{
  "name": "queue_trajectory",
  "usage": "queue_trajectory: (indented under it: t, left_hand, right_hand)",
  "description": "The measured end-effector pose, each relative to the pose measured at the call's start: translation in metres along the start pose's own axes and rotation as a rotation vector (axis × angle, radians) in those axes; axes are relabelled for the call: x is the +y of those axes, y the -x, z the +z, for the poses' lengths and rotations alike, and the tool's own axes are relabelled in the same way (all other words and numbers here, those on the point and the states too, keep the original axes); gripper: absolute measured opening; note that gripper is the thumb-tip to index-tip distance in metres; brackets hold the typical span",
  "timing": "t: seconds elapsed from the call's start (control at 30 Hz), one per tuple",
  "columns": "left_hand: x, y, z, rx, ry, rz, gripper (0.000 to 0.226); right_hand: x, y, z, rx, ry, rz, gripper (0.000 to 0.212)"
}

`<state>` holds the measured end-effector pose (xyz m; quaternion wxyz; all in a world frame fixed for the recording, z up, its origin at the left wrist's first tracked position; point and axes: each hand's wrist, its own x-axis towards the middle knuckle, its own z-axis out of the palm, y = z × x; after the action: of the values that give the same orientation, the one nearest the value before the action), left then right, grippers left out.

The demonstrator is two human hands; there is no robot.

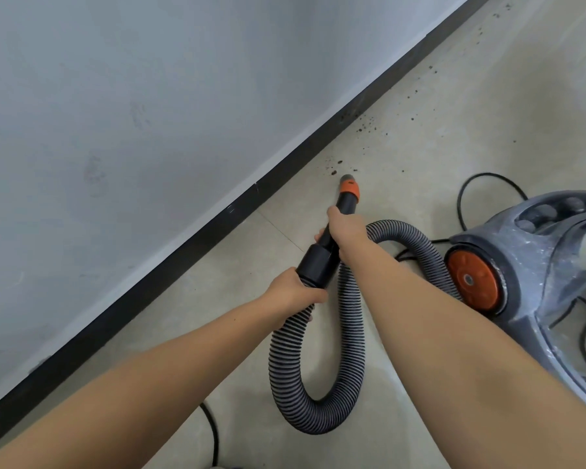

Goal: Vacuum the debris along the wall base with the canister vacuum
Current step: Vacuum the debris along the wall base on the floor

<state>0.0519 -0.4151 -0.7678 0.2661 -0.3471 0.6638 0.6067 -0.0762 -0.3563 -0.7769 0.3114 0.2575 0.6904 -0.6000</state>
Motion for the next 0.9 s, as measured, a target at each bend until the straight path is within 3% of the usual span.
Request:
queue_trajectory:
  t: [0.17,0.4,0.9]
  left_hand:
    - [-0.011,0.003,-0.018,0.053,0.045,-0.001,0.025]
    - [-0.01,0.001,-0.023,0.071,0.057,-0.012,0.035]
    - [0.006,-0.018,-0.038,0.056,-0.011,0.009,0.037]
  right_hand:
    - [0.002,0.005,0.023,-0.068,0.057,-0.03,0.023]
    - [-0.001,0.004,0.032,-0.086,0.087,-0.029,0.024]
    - [-0.014,-0.012,0.039,-0.033,0.023,-0.04,0.022]
